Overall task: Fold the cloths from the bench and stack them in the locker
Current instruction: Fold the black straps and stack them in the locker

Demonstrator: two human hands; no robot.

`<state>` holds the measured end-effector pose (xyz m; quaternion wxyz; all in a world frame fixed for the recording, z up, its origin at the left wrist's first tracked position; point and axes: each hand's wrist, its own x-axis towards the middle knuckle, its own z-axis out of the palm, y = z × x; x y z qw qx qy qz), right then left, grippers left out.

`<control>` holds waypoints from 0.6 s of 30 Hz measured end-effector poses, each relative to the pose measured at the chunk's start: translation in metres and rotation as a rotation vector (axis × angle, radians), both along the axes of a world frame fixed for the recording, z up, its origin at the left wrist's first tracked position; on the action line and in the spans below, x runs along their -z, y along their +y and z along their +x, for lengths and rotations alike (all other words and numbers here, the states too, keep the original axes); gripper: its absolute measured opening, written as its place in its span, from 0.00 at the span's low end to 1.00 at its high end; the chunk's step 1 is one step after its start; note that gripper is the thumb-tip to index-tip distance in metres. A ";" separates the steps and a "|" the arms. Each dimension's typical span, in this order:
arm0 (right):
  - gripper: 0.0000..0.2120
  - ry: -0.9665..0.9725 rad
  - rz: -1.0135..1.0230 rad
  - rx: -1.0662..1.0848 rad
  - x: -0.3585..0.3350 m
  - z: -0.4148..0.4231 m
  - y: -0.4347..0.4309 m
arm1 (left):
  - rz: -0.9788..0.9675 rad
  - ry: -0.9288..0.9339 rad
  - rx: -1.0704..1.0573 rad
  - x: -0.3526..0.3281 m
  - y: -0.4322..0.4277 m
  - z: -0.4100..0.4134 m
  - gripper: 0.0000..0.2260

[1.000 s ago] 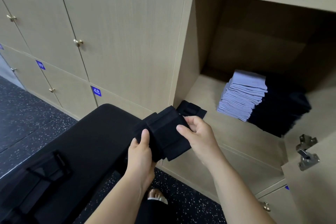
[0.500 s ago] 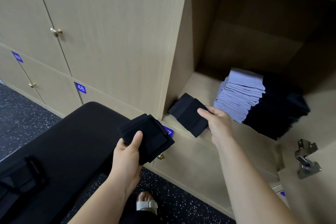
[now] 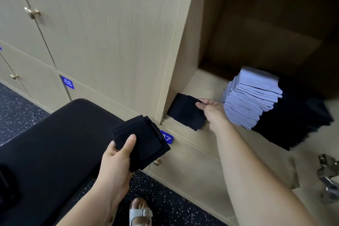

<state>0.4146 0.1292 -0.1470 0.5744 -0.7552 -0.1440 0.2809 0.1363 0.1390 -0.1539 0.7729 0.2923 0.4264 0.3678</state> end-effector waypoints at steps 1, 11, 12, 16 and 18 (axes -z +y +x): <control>0.08 -0.011 -0.005 0.016 0.002 0.000 0.001 | 0.002 -0.002 0.003 0.001 0.001 0.000 0.11; 0.06 -0.073 -0.017 0.148 0.022 0.002 0.012 | -0.003 -0.009 0.022 0.007 0.001 0.004 0.10; 0.07 -0.085 -0.029 0.149 0.024 0.002 0.012 | 0.000 -0.010 0.022 0.006 0.001 0.004 0.10; 0.10 -0.165 -0.114 0.100 0.031 0.002 0.013 | 0.009 -0.020 0.032 0.003 -0.001 0.002 0.10; 0.13 -0.274 -0.204 0.073 0.029 0.000 0.012 | 0.012 -0.023 0.036 0.001 -0.002 0.001 0.10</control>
